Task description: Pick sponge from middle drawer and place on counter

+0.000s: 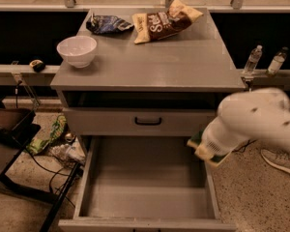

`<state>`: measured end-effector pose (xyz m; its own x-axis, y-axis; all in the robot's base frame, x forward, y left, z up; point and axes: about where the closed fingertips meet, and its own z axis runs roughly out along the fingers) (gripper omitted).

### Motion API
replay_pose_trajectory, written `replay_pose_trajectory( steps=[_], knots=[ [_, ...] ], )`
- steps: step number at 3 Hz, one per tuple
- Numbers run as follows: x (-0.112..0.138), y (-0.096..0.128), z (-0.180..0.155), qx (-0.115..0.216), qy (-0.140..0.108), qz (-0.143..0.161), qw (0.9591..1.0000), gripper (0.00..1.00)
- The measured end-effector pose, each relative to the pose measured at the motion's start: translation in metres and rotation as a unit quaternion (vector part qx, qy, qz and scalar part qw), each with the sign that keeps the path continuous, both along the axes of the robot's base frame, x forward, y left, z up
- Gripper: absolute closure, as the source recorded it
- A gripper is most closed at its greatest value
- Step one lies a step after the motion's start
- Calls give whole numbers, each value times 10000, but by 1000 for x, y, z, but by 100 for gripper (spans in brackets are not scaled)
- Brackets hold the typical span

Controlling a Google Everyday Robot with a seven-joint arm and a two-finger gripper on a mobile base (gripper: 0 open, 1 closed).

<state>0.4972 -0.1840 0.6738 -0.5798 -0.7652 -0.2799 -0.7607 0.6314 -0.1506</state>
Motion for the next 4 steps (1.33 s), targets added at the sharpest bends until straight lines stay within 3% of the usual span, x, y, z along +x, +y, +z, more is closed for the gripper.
replay_pose_trajectory(
  steps=[1,2,3,4],
  knots=[
    [28,-42,76,-92,-126,-402,9991,100],
    [53,-62,152,-260,-232,-727,9967,100],
    [72,-58,226,-471,-383,-956,9936,100],
    [105,-43,262,-548,-564,-1041,9915,100]
  ],
)
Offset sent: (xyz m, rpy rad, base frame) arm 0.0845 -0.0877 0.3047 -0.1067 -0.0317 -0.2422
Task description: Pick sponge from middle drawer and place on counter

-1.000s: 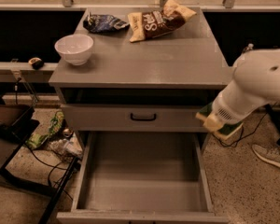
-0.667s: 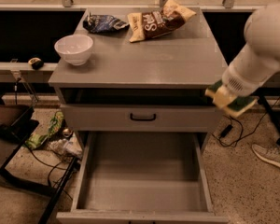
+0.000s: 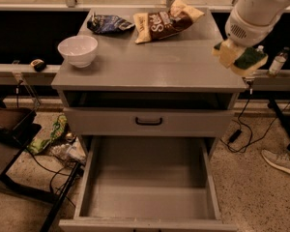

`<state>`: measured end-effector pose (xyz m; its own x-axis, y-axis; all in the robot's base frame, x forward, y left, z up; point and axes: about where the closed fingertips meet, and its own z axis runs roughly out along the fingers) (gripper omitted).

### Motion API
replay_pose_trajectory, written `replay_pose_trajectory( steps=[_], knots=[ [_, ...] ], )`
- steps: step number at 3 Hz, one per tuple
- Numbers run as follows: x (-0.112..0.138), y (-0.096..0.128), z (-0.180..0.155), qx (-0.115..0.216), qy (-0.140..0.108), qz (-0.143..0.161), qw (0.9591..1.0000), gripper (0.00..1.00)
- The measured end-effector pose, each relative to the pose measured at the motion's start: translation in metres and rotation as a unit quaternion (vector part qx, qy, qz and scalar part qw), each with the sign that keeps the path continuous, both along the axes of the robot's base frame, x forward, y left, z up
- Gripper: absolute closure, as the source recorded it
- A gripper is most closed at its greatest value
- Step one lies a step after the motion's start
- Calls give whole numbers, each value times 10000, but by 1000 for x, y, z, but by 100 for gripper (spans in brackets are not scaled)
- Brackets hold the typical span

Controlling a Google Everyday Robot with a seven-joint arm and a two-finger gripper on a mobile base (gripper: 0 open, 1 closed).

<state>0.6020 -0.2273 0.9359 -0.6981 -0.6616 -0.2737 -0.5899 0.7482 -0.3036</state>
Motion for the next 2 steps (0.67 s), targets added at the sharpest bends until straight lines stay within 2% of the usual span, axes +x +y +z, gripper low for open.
replay_pose_trajectory(
  steps=[1,2],
  knots=[
    [38,28,0,52,-155,210,9996,100],
    [72,50,-35,404,-282,534,9974,100]
  ],
)
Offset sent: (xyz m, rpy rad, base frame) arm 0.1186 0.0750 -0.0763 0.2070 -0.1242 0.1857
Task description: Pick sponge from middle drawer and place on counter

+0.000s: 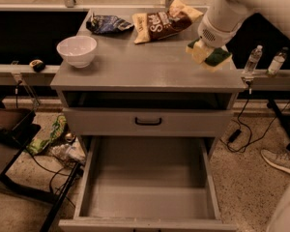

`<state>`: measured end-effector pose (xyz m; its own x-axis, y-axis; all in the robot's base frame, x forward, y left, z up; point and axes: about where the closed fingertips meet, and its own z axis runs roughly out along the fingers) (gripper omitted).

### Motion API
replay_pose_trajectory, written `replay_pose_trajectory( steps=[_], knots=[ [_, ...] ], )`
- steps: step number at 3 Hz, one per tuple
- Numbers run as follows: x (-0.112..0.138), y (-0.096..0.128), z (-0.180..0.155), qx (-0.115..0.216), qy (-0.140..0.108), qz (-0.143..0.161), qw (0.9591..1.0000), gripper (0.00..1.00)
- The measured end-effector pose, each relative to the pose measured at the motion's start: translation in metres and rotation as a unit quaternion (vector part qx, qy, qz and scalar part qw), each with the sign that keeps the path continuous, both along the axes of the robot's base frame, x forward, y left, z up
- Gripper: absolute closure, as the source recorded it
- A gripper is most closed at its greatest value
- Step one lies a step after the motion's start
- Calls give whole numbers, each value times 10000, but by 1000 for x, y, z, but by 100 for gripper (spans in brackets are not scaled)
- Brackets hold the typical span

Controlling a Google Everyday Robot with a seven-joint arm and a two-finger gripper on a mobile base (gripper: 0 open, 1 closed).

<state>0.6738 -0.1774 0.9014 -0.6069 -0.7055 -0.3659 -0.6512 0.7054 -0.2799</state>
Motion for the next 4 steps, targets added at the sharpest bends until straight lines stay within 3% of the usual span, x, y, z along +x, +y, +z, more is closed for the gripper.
replay_pose_trajectory(
  steps=[1,4],
  knots=[
    [9,5,-5,108,-108,54,9999,85],
    [9,5,-5,101,-97,53,9999,15]
  ],
)
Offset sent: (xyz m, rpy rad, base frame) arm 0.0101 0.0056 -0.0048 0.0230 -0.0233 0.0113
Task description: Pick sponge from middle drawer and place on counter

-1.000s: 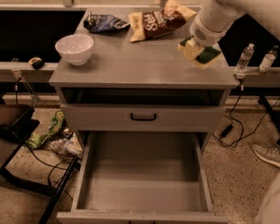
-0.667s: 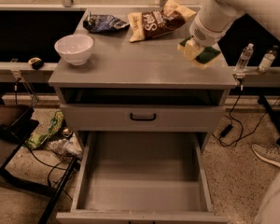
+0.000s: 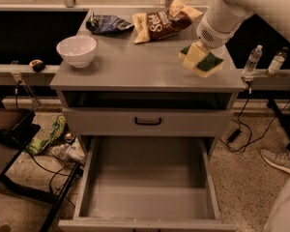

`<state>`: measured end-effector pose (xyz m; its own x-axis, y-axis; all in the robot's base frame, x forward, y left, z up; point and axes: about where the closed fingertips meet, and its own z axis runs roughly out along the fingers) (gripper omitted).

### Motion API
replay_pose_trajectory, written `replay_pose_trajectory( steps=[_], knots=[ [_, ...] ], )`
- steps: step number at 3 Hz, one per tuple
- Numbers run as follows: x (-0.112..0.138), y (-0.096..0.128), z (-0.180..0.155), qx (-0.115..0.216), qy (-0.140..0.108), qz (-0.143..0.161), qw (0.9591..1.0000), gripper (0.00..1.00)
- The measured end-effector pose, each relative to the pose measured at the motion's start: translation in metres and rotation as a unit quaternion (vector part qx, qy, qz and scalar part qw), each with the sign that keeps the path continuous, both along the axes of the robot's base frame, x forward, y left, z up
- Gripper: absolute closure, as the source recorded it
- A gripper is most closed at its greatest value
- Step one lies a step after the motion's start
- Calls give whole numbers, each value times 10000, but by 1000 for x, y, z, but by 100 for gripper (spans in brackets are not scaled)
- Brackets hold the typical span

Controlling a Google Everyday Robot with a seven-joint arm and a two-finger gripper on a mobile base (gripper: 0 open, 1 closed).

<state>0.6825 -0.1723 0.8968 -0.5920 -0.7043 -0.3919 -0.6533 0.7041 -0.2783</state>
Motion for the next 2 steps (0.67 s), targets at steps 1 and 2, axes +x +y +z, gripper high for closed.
replay_pose_trajectory(
  steps=[1,2],
  knots=[
    [0,0,0,0,0,0,10000,0],
    [0,0,1,39,-5,18,10000,0]
  ],
)
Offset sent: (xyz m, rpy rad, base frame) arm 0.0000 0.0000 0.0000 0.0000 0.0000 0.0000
